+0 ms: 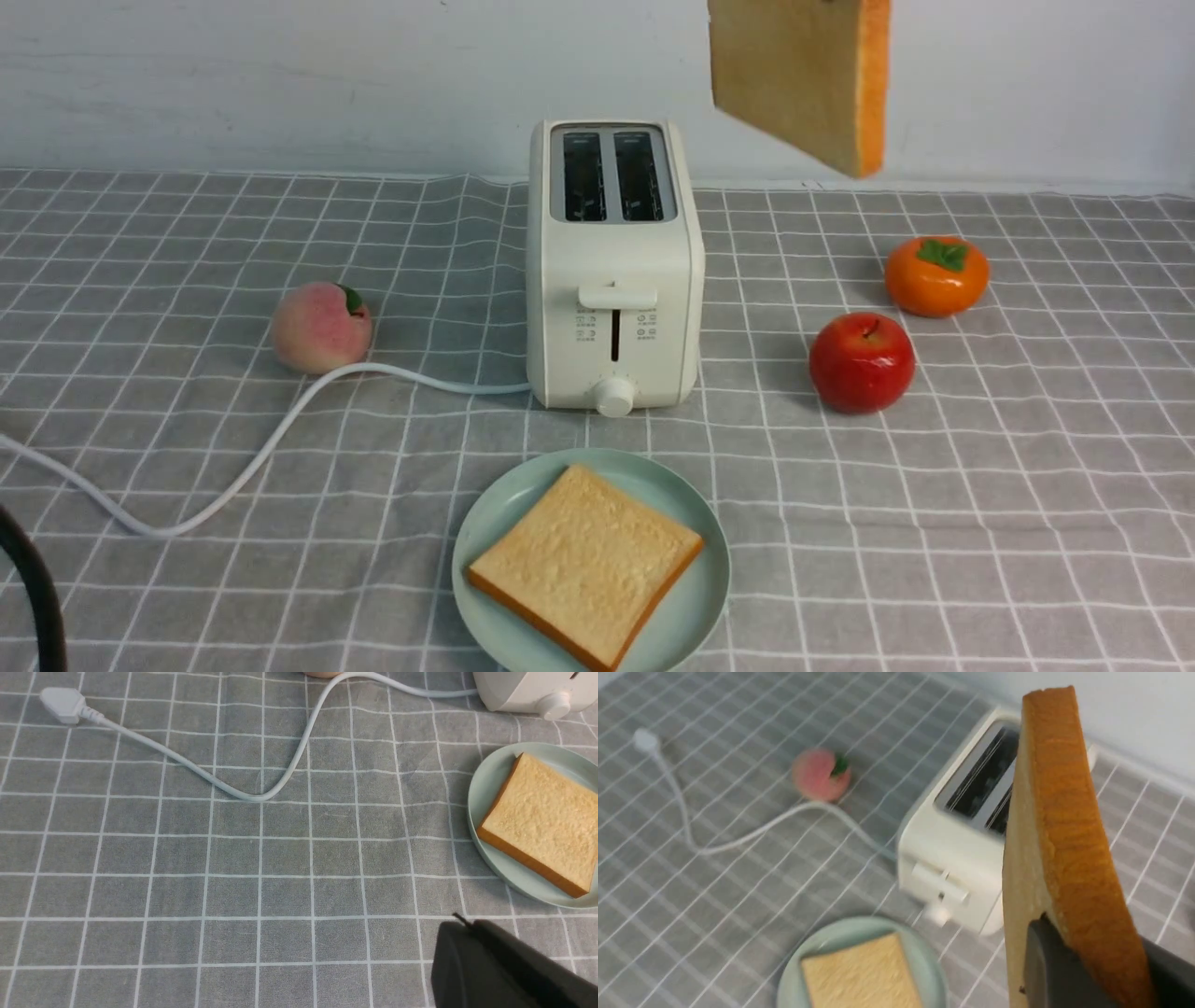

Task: Take toasted bread from bread machine on grey coffee table place on plate.
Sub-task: 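Place the held slice of bread on top of the slice on the plate with the right gripper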

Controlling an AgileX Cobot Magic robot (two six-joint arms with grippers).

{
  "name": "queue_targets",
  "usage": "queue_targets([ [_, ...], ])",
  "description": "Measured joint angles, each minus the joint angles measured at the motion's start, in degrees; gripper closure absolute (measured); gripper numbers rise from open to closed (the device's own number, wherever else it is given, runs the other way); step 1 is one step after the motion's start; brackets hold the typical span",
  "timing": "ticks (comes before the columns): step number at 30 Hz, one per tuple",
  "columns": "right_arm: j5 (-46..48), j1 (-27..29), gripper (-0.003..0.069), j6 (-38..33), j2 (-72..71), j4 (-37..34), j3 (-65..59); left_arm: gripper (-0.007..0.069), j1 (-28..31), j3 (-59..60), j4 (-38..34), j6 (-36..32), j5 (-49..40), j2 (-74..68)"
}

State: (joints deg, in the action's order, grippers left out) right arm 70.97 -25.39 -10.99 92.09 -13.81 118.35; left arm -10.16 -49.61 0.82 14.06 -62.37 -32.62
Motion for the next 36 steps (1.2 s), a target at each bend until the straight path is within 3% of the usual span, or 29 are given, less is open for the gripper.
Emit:
queue_targets([
  [5, 0.9, 0.0, 0.0561, -1.3, -0.4, -8.2, -8.1, 0.0638, 0.1, 0.0, -0.8, 0.0, 0.1, 0.0],
  [6, 0.9, 0.0, 0.0561, -4.1, -0.2, -13.2, -13.5, 0.0638, 0.1, 0.0, -1.3, 0.0, 0.1, 0.0],
  [10, -0.1, 0.0, 0.0561, -10.8, 0.8, -22.3, -25.4, 0.0638, 0.1, 0.0, -2.1, 0.0, 0.2, 0.0],
  [14, -13.2, 0.0, 0.0561, -22.2, 3.5, -35.9, -38.2, 0.0638, 0.1, 0.0, -2.3, 0.0, 0.0, 0.0],
  [19, -24.5, 0.0, 0.0561, -28.9, 8.4, -45.6, -43.7, 0.0638, 0.1, 0.0, -2.3, 0.0, -0.3, 0.0],
  [24, -26.5, 0.0, 0.0561, -29.4, 12.9, -48.7, -43.8, 0.0638, 0.1, 0.0, -2.3, 0.0, -0.7, 0.0],
  [29, -27.4, 0.0, 0.0543, -25.5, 15.6, -48.3, -43.8, 0.0638, 0.1, 0.0, -2.3, 0.0, -1.6, 0.0],
  [33, -27.3, 0.0, 0.0456, -21.0, 15.8, -45.1, -43.8, 0.0638, 0.1, 0.0, -2.3, 0.0, -1.9, 0.0],
  [36, -26.4, 0.0, 0.0319, -19.4, 15.3, -40.8, -43.8, 0.0638, 0.1, 0.0, -2.3, 0.0, -2.1, 0.0],
])
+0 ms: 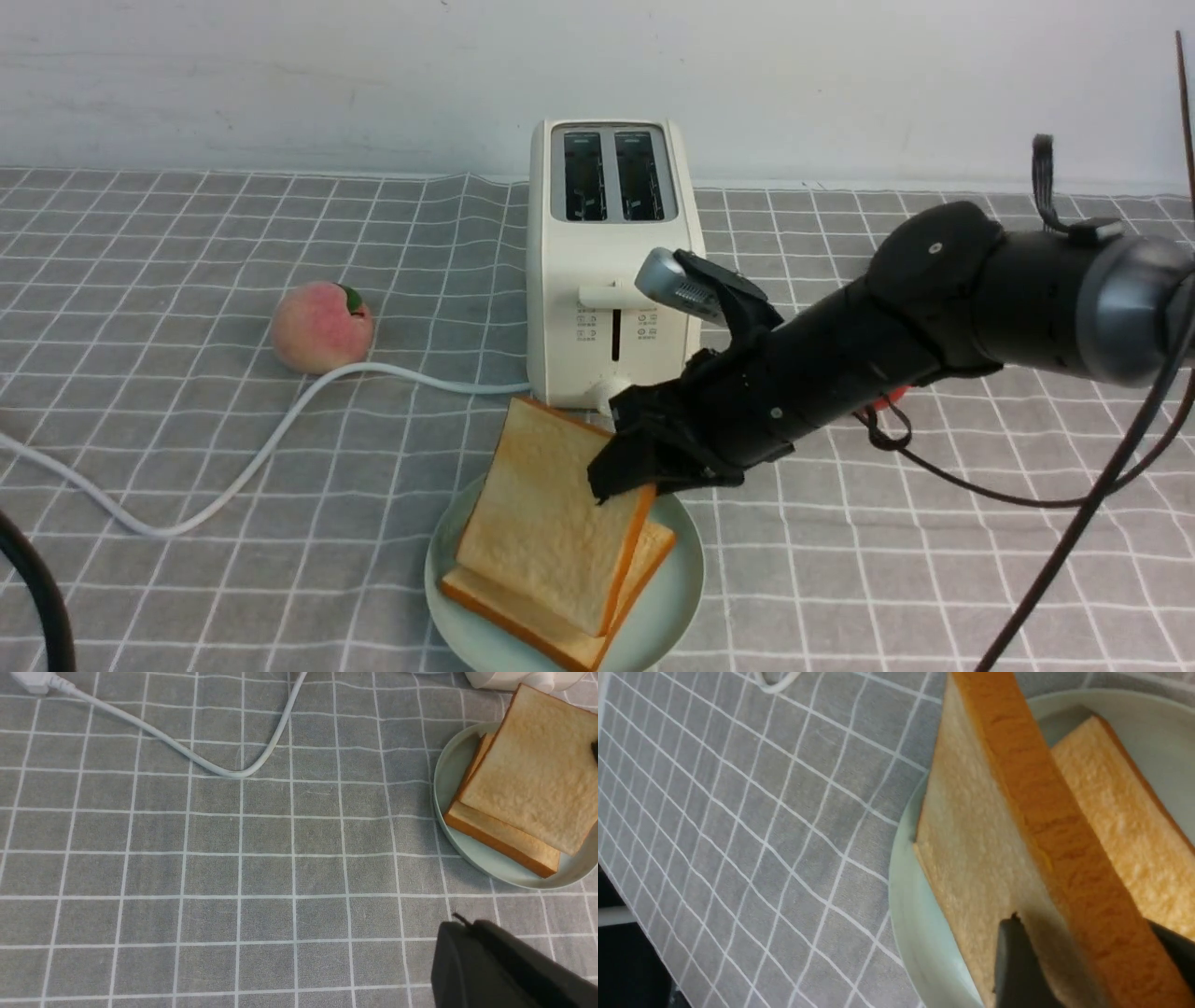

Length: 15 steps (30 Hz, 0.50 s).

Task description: Take toasted bread from bread machine on grey coffee table place on plate.

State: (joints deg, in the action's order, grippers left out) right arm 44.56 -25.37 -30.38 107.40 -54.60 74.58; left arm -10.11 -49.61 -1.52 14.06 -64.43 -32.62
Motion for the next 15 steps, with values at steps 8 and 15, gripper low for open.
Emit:
queue_targets([
  [8, 2.4, 0.0, 0.0173, 0.6, -11.6, 15.4, 0.0, 0.0638, 0.0, 0.0, 0.0, 0.0, -0.2, 0.0],
  [15, 3.1, 0.0, 0.0256, 11.2, -29.8, 33.6, 0.0, 0.0638, 0.0, 0.0, 0.0, 0.0, -0.2, 0.0],
])
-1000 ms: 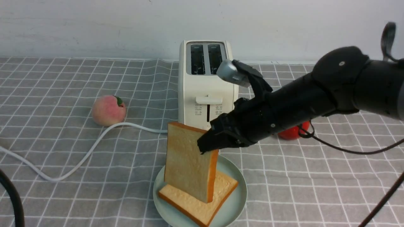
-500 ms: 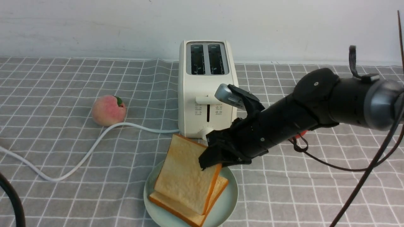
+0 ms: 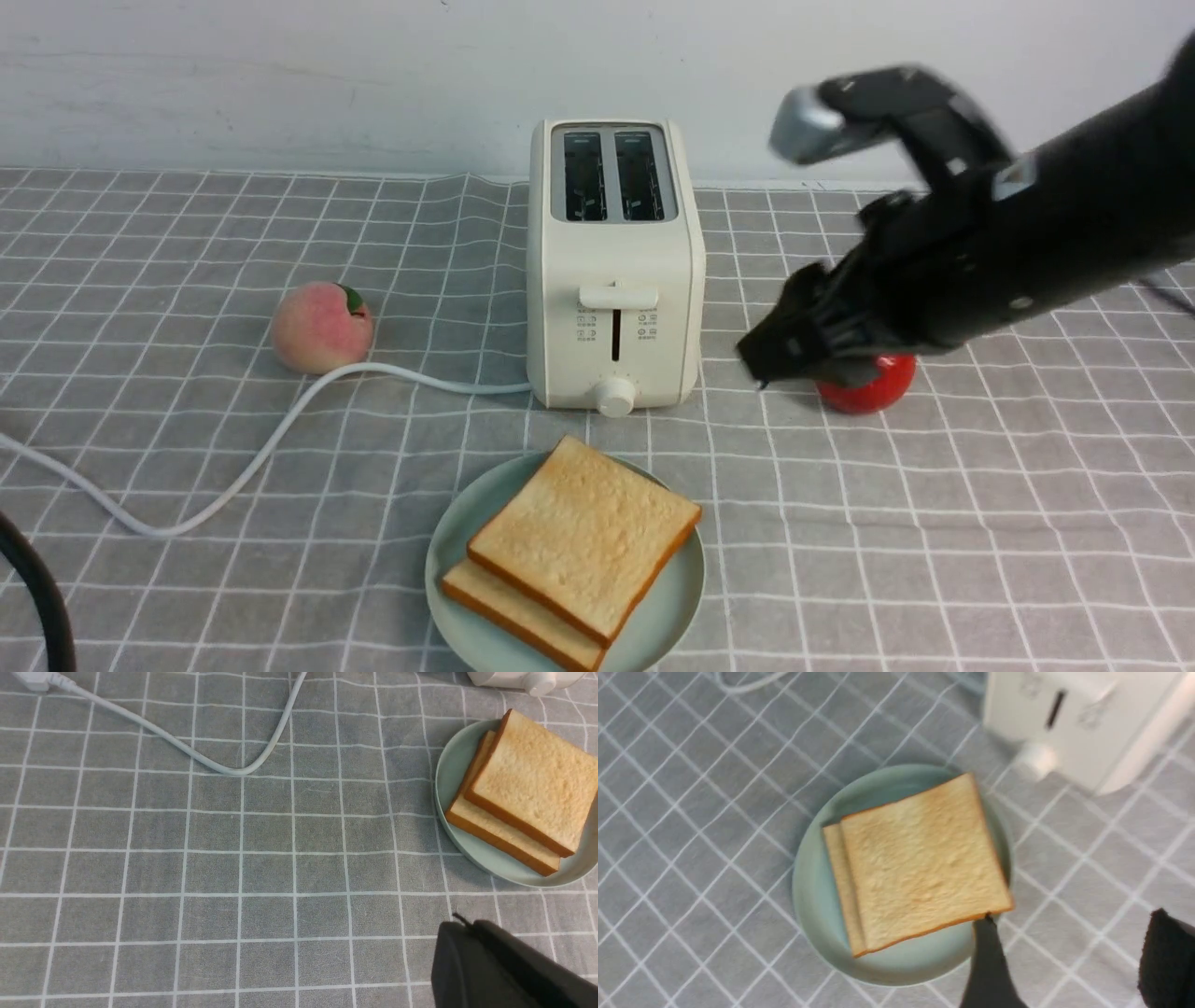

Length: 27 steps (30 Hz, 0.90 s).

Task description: Take toasted bread from bread machine on grey coffee table place on plate.

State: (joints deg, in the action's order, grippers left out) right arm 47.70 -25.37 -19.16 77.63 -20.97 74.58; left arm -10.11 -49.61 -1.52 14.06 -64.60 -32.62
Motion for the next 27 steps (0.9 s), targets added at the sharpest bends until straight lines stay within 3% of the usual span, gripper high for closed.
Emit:
queue_targets([
  [2, 0.3, 0.0, 0.03, 3.3, -3.7, 3.9, 0.0, 0.0638, 0.0, 0.0, 0.0, 0.0, 0.0, 0.0],
  [4, 0.9, 0.0, 0.0401, 12.5, -11.6, 11.2, 0.0, 0.0638, 0.0, 0.0, 0.0, 0.0, 0.0, 0.0],
  [5, 1.1, 0.0, 0.041, 14.1, -12.2, 11.8, 0.0, 0.0638, 0.0, 0.0, 0.0, 0.0, 0.1, 0.0],
  [6, 1.8, 0.0, 0.048, 20.3, -16.6, 16.3, 0.0, 0.0638, 0.0, 0.0, 0.0, 0.0, 0.1, 0.0],
  [7, 1.9, 0.0, 0.0497, 21.0, -17.6, 16.9, 0.0, 0.0638, 0.0, 0.0, 0.0, 0.0, 0.1, 0.0],
  [11, 1.2, 0.0, 0.0655, 35.5, -29.2, 31.6, -5.0, 0.0638, 0.0, 0.0, 0.0, 0.0, 0.4, 0.0],
  [13, 0.7, 0.0, 0.067, 38.5, -31.7, 35.0, -7.1, 0.0638, 0.0, 0.0, 0.0, 0.0, 0.5, 0.0],
  [14, -0.7, 0.0, 0.0676, 44.2, -36.3, 41.5, -12.5, 0.0638, 0.0, 0.0, 0.0, 0.0, 0.8, 0.0],
  [16, -1.7, 0.0, 0.0676, 47.5, -38.9, 44.6, -15.5, 0.0638, 0.0, 0.0, 0.0, 0.0, 1.1, 0.0],
  [21, -9.9, 0.0, 0.0675, 65.4, -51.5, 59.0, -35.3, 0.0638, 0.0, 0.0, -1.0, 0.0, 3.3, 0.0],
  [22, -10.2, 0.0, 0.0675, 65.9, -51.9, 59.5, -35.3, 0.0638, 0.0, 0.0, -1.0, 0.0, 3.4, 0.0],
  [27, -24.7, 0.0, 0.0668, 80.7, -59.5, 74.1, -49.9, 0.0638, 0.0, 0.0, -1.4, 0.0, 6.6, 0.0],
])
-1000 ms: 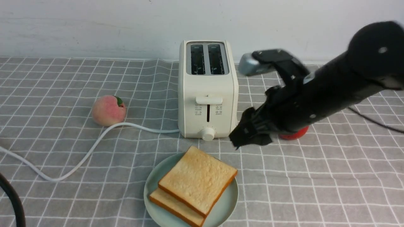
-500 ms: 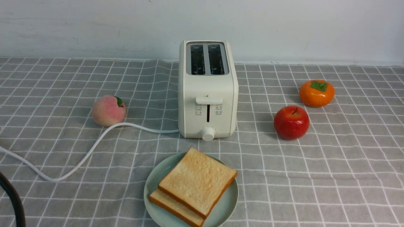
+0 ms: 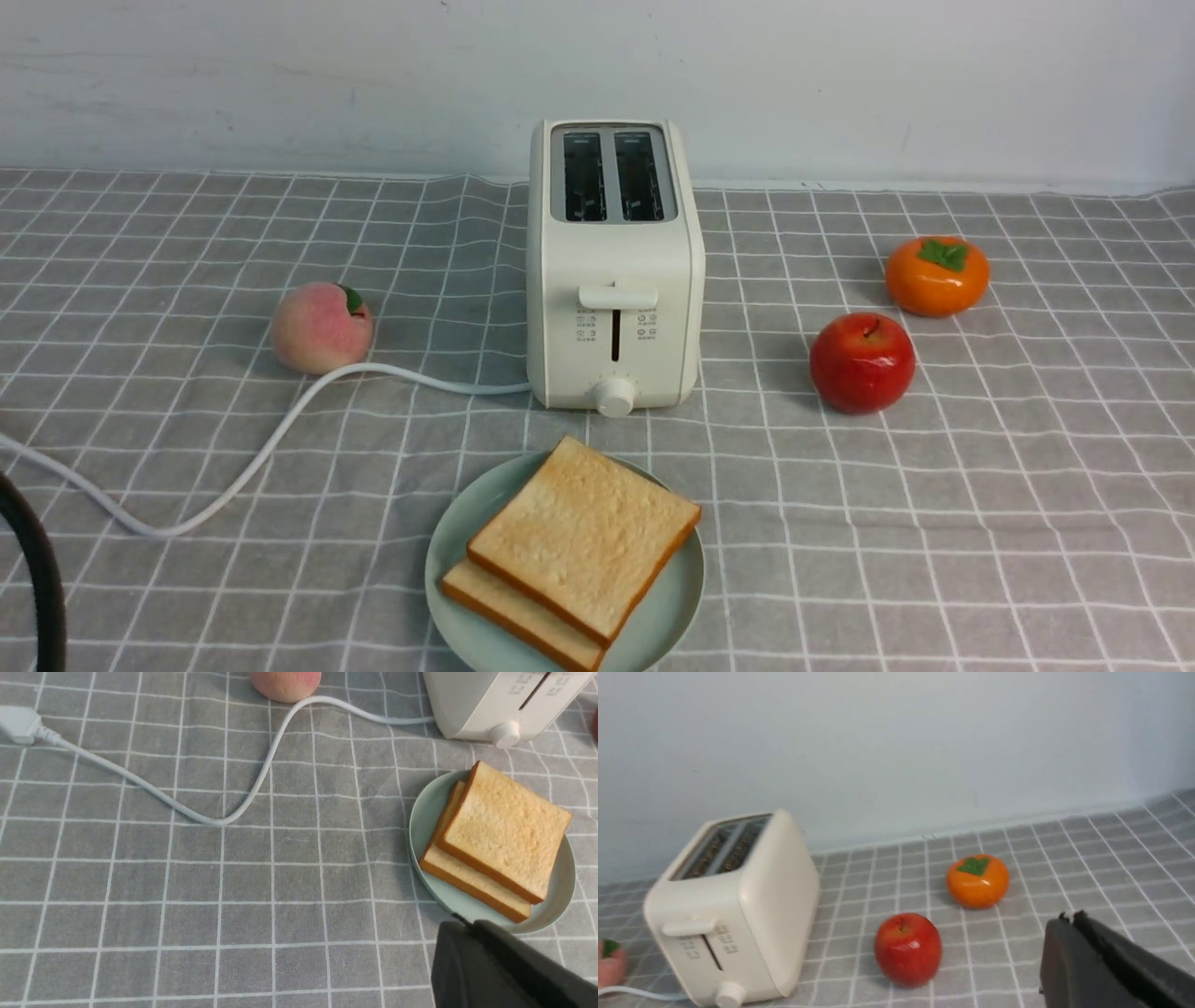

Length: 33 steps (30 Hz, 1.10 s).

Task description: Take toasted bread from bread machine on grey coffee table place on plate.

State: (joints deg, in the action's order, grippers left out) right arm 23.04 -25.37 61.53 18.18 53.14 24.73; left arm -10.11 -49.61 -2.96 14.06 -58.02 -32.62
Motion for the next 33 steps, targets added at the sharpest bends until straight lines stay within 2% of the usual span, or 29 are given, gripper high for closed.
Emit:
queue_targets([
  [1, -4.6, 0.0, 0.0667, 3.6, -1.2, 3.8, -1.6, 0.0638, 0.0, 0.0, -0.6, 0.0, 0.6, 0.0],
  [2, -4.6, 0.0, 0.0667, 3.6, -1.4, 4.5, -1.8, 0.0638, 0.0, 0.0, -0.6, 0.0, 0.7, 0.0],
  [3, -10.7, 0.0, 0.0667, 7.7, -2.7, 10.0, -2.9, 0.0638, 0.0, 0.0, -2.1, 0.0, 2.0, 0.0],
  [5, -15.8, 0.0, 0.0666, 10.8, -3.3, 16.4, -3.3, 0.0638, 0.0, 0.0, -4.2, -0.4, 3.2, 0.0],
  [8, -25.4, 0.0, 0.0664, 12.8, -3.8, 29.4, -3.3, 0.0638, 0.0, 0.1, -6.5, -3.9, 5.2, 0.0],
  [10, -28.8, 0.0, 0.0663, 13.0, -3.8, 33.6, -3.3, 0.0638, 0.0, 0.6, -7.1, -5.6, 6.3, 0.0],
  [11, -33.5, 0.0, 0.0661, 14.0, -3.8, 40.1, -3.3, 0.0638, 0.0, 1.9, -7.9, -7.0, 8.1, 0.0],
  [13, -38.0, 0.0, 0.0661, 16.4, -3.8, 43.8, -3.3, 0.0638, 0.0, 4.3, -9.6, -7.7, 10.9, 0.0],
  [14, -39.3, 0.0, 0.0661, 19.9, -3.8, 44.3, -3.3, 0.0638, 0.0, 6.5, -10.7, -7.9, 12.6, 0.0],
  [18, -33.6, 0.0, 0.0661, 37.2, -3.8, 42.3, -3.5, 0.0638, 0.0, 14.7, -15.9, -9.4, 20.8, 0.0],
  [19, -33.0, 0.0, 0.0661, 39.2, -3.8, 42.1, -3.5, 0.0638, 0.0, 15.7, -16.2, -9.5, 21.2, 0.0],
  [21, -24.1, 0.0, 0.0661, 51.7, -3.8, 40.2, -3.5, 0.0638, 0.0, 20.4, -21.3, -12.5, 25.7, 0.0],
  [25, -10.3, 0.0, 0.0659, 61.6, -3.8, 38.7, -3.5, 0.0638, 0.0, 23.8, -29.2, -21.3, 27.7, 0.0],
  [26, -9.6, 0.0, 0.0659, 61.8, -3.8, 38.7, -3.5, 0.0638, 0.0, 23.9, -29.6, -21.9, 27.7, 0.0],
  [28, -1.0, 0.0, 0.066, 62.1, -3.8, 37.9, -3.5, 0.0638, 0.0, 24.0, -35.5, -29.7, 27.6, 0.1],
  [30, 2.1, 0.0, 0.066, 60.2, -3.8, 37.6, -3.5, 0.0638, 0.0, 24.0, -37.4, -32.4, 27.2, 0.6],
  [32, 4.9, 0.0, 0.066, 50.0, -3.8, 37.1, -3.5, 0.0638, 0.0, 24.1, -40.9, -38.2, 25.6, 2.8],
  [33, 5.0, 0.0, 0.066, 47.1, -3.8, 37.1, -3.5, 0.0638, 0.0, 24.1, -41.4, -39.3, 25.0, 3.7],
])
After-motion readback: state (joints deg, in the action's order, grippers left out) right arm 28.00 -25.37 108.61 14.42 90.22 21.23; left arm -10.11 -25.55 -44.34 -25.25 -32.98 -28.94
